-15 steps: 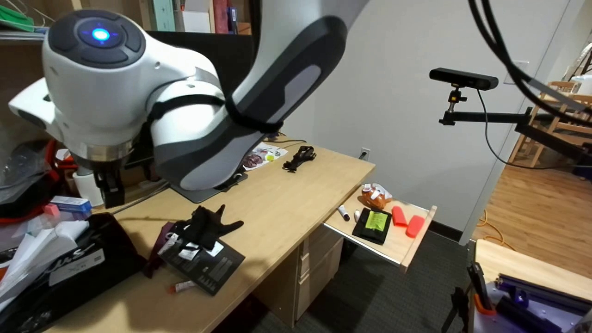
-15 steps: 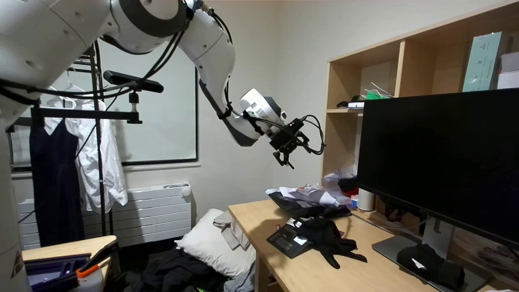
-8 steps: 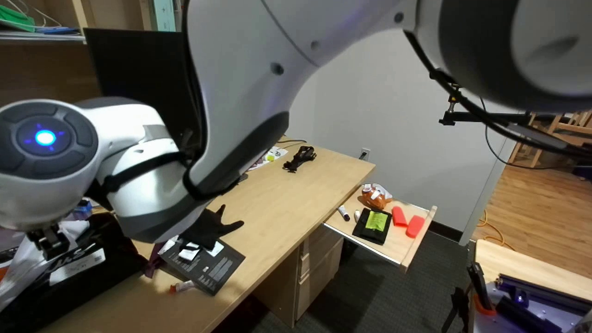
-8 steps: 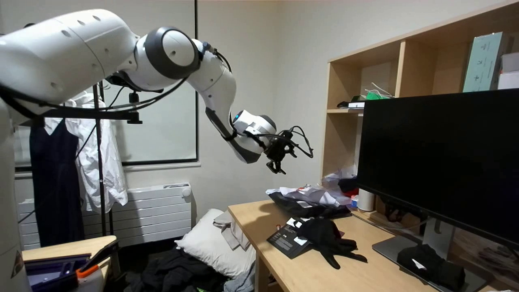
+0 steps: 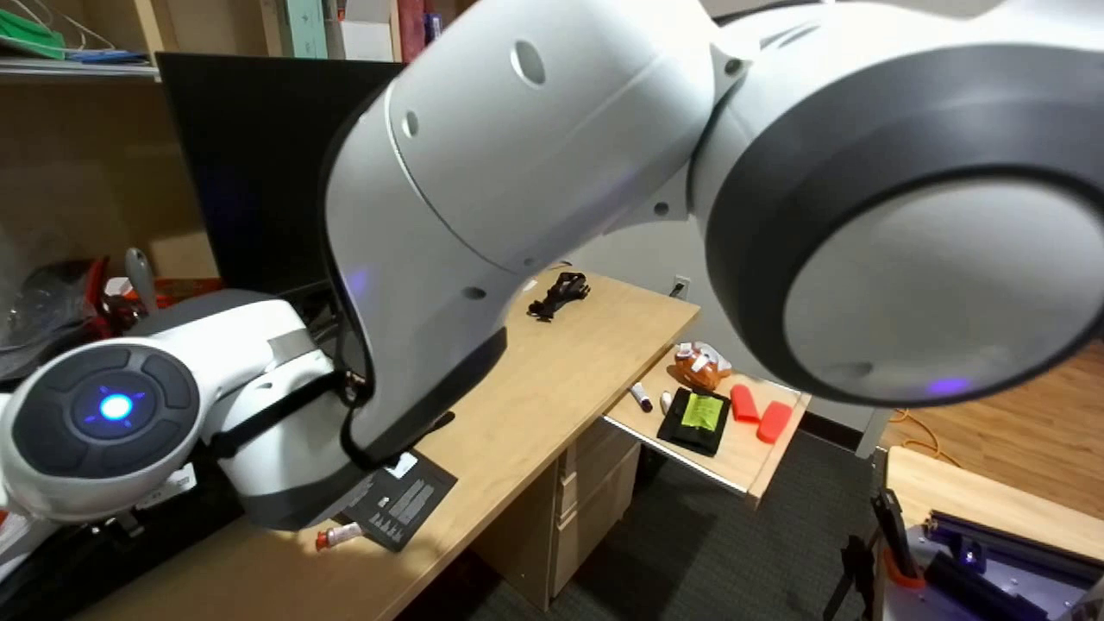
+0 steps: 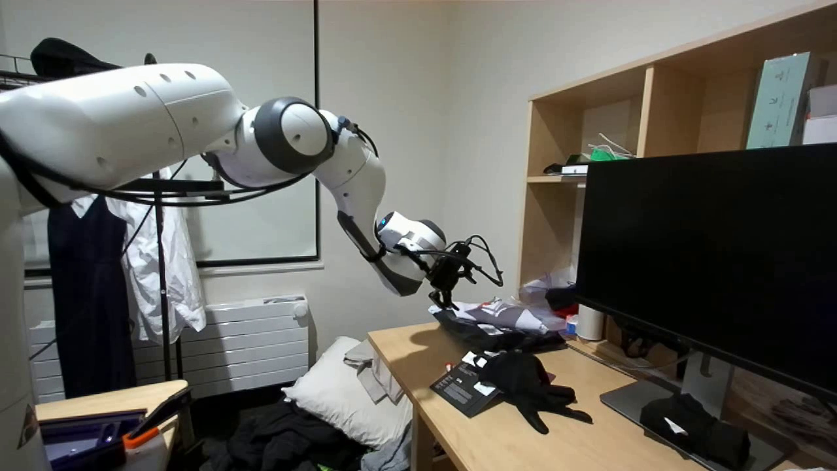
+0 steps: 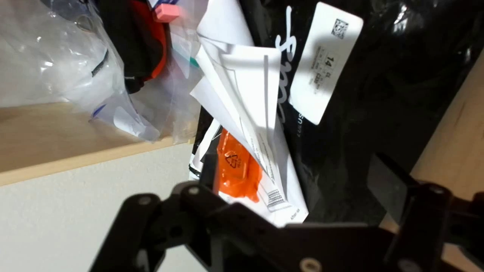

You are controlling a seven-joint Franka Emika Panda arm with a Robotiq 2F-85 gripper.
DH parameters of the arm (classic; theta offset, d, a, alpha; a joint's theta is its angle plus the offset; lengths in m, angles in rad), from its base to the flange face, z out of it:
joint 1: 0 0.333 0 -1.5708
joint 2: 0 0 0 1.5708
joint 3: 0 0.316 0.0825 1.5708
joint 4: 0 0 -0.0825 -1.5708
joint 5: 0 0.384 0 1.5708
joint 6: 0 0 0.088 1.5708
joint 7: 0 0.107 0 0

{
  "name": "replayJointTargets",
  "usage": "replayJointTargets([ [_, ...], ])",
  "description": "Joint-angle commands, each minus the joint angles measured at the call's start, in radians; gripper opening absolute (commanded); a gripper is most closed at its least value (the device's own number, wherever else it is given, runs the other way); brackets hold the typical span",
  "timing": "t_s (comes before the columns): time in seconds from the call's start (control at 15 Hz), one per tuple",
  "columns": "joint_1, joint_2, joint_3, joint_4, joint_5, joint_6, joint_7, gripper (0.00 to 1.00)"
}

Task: Take the papers on the black object and move them to the right on the desk

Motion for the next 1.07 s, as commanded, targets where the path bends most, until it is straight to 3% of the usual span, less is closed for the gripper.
replayJointTargets([
  [0.0, -0.012, 0.101, -0.018, 0.12, -0.012, 0.022, 0.001, 1.0],
  [0.47, -0.028, 0.278, -0.081, 0.386, -0.005, -0.005, -0.033, 1.0],
  [0.87, -0.038, 0.345, -0.116, 0.493, 0.002, -0.019, -0.051, 1.0],
  [0.93, -0.04, 0.353, -0.118, 0.507, 0.003, -0.019, -0.05, 0.75],
  [1.0, -0.042, 0.359, -0.117, 0.514, 0.006, -0.022, -0.05, 0.73],
])
